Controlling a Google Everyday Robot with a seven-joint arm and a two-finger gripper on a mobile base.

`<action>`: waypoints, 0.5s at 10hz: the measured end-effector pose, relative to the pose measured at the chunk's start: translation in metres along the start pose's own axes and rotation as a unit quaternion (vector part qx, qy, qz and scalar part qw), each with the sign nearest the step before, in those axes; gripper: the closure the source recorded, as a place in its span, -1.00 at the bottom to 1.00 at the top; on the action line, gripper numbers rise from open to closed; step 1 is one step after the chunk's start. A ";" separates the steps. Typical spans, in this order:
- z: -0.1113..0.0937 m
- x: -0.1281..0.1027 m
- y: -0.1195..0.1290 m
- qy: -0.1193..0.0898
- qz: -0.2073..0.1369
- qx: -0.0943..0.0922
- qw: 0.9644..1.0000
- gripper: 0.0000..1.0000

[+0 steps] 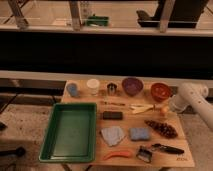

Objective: Place apple in table surface

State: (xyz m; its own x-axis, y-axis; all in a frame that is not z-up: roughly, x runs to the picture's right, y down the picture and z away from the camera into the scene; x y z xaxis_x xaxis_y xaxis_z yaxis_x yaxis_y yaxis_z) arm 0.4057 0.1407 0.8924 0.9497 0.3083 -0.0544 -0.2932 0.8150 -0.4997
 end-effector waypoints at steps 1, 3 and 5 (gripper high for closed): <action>0.000 0.001 0.000 -0.001 0.000 -0.001 1.000 0.64; -0.007 0.004 0.004 -0.006 0.002 -0.003 1.000 0.94; -0.014 0.007 0.005 -0.012 0.005 0.001 1.000 0.95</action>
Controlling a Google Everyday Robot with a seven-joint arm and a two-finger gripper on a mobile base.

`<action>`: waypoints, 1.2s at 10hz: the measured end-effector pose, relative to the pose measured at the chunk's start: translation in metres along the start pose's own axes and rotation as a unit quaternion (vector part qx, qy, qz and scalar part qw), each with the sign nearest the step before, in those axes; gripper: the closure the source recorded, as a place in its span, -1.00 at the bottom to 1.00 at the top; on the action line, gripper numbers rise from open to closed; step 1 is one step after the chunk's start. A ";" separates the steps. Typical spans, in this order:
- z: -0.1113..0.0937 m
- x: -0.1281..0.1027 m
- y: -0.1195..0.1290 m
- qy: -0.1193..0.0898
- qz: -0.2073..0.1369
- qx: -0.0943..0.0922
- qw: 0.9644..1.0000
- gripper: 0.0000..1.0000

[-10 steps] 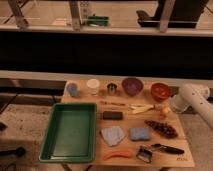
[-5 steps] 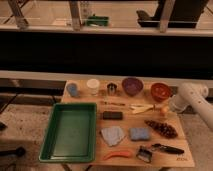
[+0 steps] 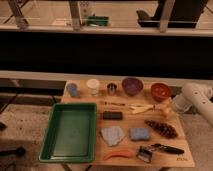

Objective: Place apple in table surface

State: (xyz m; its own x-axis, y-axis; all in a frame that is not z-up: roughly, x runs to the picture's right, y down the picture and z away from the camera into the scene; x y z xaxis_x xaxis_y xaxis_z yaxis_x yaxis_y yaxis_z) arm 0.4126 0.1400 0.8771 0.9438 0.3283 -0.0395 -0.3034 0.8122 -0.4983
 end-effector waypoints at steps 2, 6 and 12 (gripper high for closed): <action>-0.007 -0.002 -0.001 -0.005 -0.001 0.006 1.000 0.95; -0.021 -0.003 -0.001 -0.012 -0.004 0.021 1.000 0.95; -0.048 -0.013 -0.001 -0.020 -0.019 0.053 0.998 0.92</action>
State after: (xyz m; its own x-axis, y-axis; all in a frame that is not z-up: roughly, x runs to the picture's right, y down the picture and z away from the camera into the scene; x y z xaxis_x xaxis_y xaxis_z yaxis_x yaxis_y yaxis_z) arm 0.4073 0.1115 0.8369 0.9495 0.3135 0.0140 -0.2814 0.8704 -0.4040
